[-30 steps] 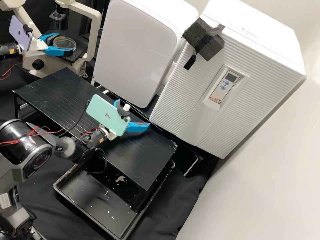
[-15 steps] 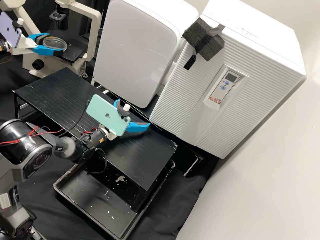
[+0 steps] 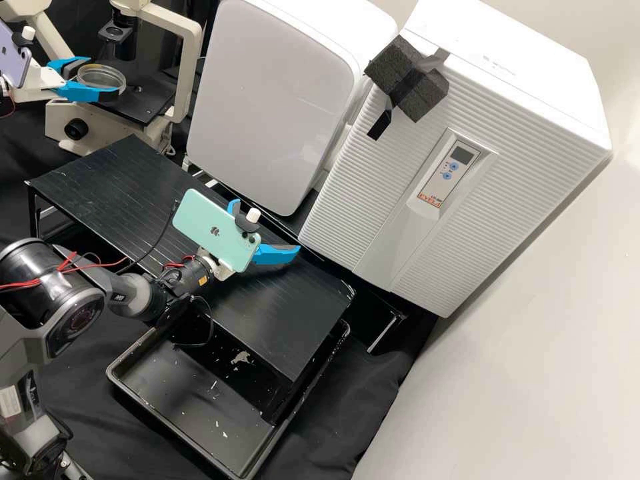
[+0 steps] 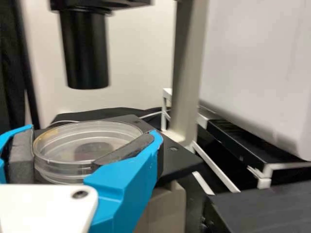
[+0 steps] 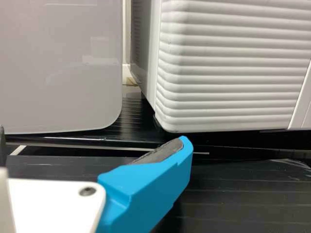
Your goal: Place the petri dish on the bench
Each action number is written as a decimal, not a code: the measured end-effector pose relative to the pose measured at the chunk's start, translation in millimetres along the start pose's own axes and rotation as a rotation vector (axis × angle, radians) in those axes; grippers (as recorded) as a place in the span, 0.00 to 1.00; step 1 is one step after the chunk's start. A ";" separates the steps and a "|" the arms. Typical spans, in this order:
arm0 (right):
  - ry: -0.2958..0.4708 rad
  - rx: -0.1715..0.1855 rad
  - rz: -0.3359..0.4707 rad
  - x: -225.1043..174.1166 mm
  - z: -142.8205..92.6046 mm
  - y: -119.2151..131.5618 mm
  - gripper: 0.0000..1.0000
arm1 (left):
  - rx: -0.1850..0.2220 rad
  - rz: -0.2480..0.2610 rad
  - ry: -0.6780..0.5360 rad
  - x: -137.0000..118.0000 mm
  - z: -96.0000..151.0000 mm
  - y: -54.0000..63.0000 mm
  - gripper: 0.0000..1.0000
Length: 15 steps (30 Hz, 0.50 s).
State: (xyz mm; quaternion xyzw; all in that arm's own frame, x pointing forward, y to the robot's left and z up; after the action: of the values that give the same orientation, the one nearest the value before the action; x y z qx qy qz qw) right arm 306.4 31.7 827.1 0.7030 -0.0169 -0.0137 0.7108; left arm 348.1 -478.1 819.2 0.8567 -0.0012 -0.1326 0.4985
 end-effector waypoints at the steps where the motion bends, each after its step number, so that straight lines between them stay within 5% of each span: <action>1: 0.000 0.000 0.000 0.0 0.0 0.0 1.00 | 0.010 0.000 -0.021 0.2 4.7 0.2 0.00; 15: 0.000 0.000 0.000 0.0 0.0 0.0 1.00 | 0.178 -0.032 -0.409 -12.6 99.2 -7.3 0.00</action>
State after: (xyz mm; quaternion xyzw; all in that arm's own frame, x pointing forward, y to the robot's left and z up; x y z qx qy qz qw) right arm 306.4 31.7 827.1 0.7030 -0.0169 -0.0137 0.7108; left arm 312.3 -557.5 769.4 0.8523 -0.1003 -0.3111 0.4083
